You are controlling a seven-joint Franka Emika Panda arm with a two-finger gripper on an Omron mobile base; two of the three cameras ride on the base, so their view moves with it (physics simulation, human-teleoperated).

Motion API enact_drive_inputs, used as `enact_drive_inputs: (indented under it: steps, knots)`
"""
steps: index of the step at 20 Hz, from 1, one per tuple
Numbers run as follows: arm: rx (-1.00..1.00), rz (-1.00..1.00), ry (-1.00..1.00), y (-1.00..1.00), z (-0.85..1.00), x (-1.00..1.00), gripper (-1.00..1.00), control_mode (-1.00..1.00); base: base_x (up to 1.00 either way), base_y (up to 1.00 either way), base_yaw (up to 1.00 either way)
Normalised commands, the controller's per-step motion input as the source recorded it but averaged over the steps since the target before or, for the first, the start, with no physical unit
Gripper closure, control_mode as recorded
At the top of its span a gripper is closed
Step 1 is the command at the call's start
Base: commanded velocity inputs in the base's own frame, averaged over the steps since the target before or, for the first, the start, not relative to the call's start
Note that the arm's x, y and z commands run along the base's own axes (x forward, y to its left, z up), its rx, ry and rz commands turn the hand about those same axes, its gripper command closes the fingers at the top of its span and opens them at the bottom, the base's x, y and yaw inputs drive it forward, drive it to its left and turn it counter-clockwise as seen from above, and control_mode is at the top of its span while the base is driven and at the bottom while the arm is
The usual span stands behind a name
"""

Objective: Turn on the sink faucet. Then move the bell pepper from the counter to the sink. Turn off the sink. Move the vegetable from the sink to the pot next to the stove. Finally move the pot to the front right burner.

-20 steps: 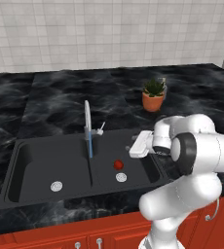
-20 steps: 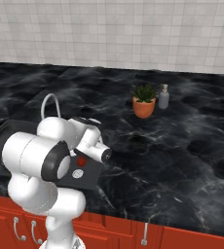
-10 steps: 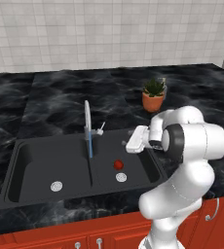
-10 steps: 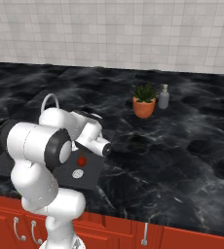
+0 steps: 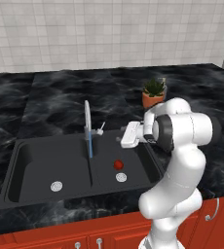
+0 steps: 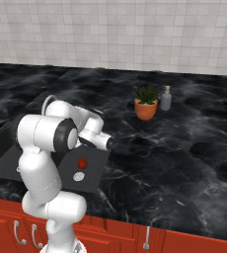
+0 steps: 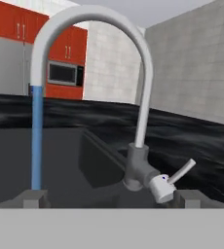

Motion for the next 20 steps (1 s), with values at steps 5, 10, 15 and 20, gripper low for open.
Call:
enact_drive_inputs:
  steps: [5, 10, 15, 20]
  knots:
    - [0.04, 0.13, 0.00, 0.20, 0.00, 0.20, -1.00, -1.00, 0.00, 0.00, 0.00]
    - [0.05, 0.12, 0.01, 0.19, 0.00, 0.16, -1.00, -1.00, 0.00, 0.00, 0.00]
    - [0.05, 0.06, 0.02, 0.11, 0.00, 0.24, -1.00, -1.00, 0.00, 0.00, 0.00]
    - [0.05, 0.01, 0.03, 0.00, 0.00, 0.23, -1.00, -1.00, 0.00, 0.00, 0.00]
